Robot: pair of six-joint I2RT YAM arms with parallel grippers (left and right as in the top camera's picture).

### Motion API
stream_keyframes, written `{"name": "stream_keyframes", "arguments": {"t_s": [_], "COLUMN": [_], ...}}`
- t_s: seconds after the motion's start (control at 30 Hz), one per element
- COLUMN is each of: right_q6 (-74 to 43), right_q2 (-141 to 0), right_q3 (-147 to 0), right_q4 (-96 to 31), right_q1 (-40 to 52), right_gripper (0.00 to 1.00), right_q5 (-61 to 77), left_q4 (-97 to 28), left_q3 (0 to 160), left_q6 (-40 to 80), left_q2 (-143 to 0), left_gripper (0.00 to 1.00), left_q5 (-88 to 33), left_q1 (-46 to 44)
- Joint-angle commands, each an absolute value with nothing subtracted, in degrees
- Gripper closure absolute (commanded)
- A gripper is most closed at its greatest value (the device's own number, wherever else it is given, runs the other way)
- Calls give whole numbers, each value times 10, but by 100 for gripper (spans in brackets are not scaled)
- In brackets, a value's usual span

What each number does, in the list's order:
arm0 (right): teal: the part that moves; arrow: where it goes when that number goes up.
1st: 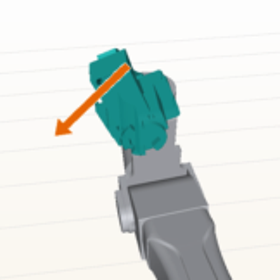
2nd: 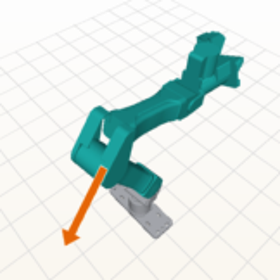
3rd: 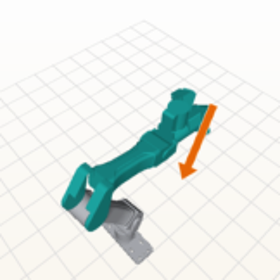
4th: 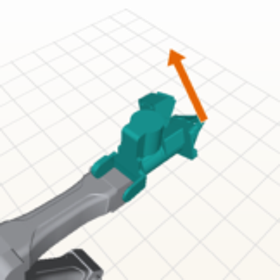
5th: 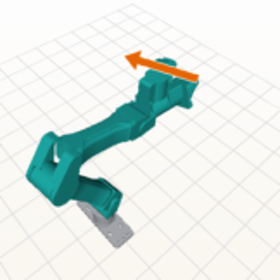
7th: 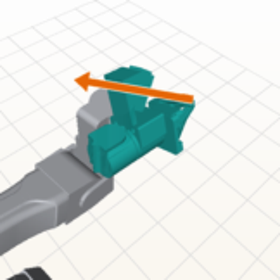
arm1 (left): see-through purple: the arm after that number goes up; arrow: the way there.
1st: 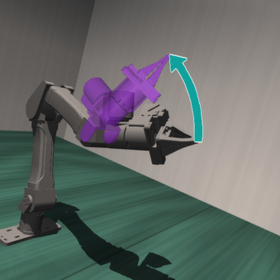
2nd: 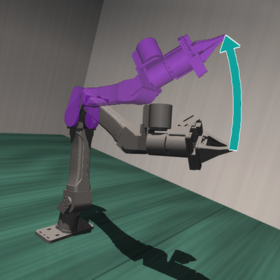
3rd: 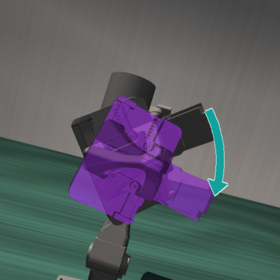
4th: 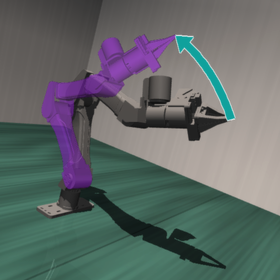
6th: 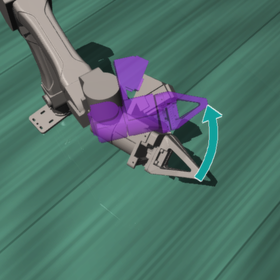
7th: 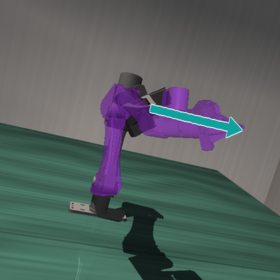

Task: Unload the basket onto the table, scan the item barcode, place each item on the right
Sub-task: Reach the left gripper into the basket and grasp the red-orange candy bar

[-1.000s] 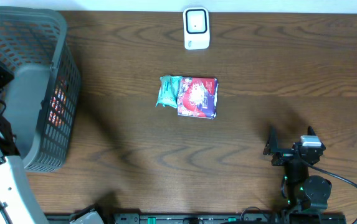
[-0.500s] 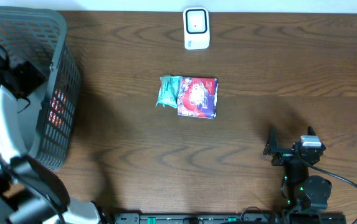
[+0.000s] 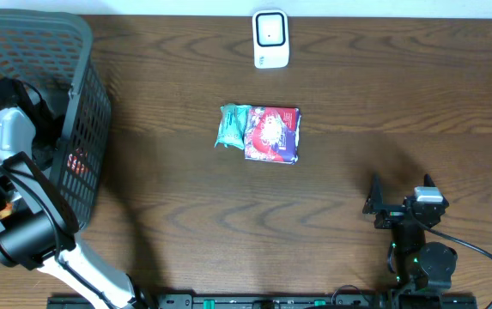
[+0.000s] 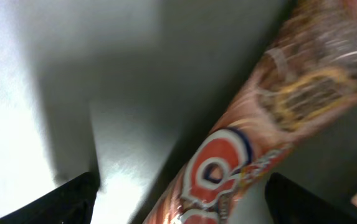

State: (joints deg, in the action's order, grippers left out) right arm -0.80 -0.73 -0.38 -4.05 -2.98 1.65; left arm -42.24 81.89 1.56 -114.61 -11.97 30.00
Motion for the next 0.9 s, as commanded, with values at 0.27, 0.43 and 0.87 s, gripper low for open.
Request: {"name": "stream_keyframes", "arguments": {"t_s": [0.27,0.43,0.87], "right_q6": [-4,-3,-3], "right_q2": [-6,-6,-6], "right_q3": [-3,-3,-3], "right_q4": [-43,-43,-43], "right_q1": [-26,-26,-26], "right_gripper": [1,1,1], "right_q5": [16,16,16], "left_q4": [-420,-458,-470], "left_q3": [820,874,956], "left_q6": [3,32,83], "left_q2": [-1209,-1190,-875], "left_gripper": [93,93,93], "left_q5": [-94,-94,-102], "left_q1": [293,294,294]}}
